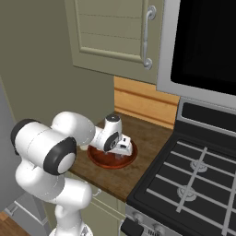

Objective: Grab a lemon wedge from the fridge and one ice cube from the ice bowl, and put them in the glass of lemonade.

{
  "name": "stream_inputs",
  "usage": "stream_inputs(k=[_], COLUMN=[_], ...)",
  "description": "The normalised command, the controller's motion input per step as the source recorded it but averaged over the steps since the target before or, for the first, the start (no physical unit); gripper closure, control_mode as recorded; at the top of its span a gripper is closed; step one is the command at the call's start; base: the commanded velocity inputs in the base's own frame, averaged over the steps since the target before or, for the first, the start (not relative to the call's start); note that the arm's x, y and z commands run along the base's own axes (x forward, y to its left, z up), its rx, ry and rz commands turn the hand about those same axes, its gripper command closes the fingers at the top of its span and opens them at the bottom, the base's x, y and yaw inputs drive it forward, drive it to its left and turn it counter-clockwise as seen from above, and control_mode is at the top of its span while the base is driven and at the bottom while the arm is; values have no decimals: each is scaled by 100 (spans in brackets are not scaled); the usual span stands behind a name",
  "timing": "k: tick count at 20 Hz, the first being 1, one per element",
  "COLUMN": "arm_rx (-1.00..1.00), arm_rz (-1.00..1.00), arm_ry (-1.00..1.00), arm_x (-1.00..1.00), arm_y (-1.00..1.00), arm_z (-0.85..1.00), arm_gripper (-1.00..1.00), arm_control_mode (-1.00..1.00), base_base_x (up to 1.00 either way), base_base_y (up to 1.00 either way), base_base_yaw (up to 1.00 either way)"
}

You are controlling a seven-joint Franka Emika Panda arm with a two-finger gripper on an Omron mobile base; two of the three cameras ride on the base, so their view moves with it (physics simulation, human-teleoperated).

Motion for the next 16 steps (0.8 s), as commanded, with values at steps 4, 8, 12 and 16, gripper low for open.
stream_inputs(k=[4, 8, 12, 16], arm_rx=[0, 0, 0, 0], arm_rz=[0, 0, 0, 0], arm_ry=[0, 0, 0, 0], arm_x=[0, 0, 0, 0], arm_y=[0, 0, 0, 0], arm_z=[0, 0, 0, 0], arm_gripper=[100, 100, 100, 100], arm_control_mode=[-100, -100, -100, -100], base_base_x=[0, 0, 0, 0], base_base_y=[0, 0, 0, 0], base_base_yaw=[0, 0, 0, 0])
